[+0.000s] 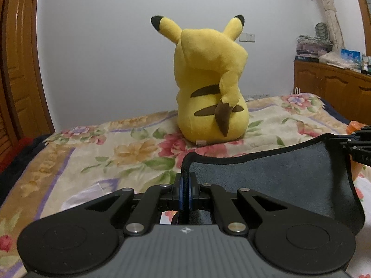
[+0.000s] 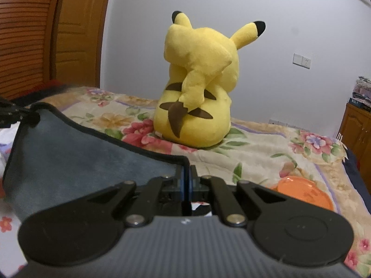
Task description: Fold towel
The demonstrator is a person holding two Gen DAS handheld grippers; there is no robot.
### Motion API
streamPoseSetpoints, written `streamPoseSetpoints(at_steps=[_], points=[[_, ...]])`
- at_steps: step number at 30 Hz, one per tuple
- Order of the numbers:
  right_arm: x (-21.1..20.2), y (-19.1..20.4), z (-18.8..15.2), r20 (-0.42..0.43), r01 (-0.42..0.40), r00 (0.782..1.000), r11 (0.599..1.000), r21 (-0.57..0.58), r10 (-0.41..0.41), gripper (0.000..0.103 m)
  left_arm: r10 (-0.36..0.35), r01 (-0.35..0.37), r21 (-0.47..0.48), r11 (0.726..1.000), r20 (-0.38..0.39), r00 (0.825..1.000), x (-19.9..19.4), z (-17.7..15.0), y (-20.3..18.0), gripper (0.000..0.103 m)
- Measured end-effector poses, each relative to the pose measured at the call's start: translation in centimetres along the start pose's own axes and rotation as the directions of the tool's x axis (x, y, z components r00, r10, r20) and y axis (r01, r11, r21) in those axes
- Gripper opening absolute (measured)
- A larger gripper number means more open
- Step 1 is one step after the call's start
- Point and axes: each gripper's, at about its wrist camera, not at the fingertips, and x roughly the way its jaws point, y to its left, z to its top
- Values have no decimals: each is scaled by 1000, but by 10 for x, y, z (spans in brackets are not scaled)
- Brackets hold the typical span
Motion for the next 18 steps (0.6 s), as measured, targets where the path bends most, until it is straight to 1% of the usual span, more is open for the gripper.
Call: streamPoseSetpoints(at_steps=[8,11,15,18], points=[[25,6,-17,-58,-8,998,1000,-7,8,4,9,-12,-31,999,-78,997,34,-17,5,5],[30,4,-23,-80,-22,996,999,25,24,4,1,-6,-42,999,-113,994,43,-23,4,5],[37,0,-29,-107,-26,994,998,58,32,4,5,-8,-27,1000,-125,992,50,-29,0,6],[41,-1,-34,-130,-25,991,997,76,35,5,10,-15,-38,999,-136,991,54,-31,1,7]])
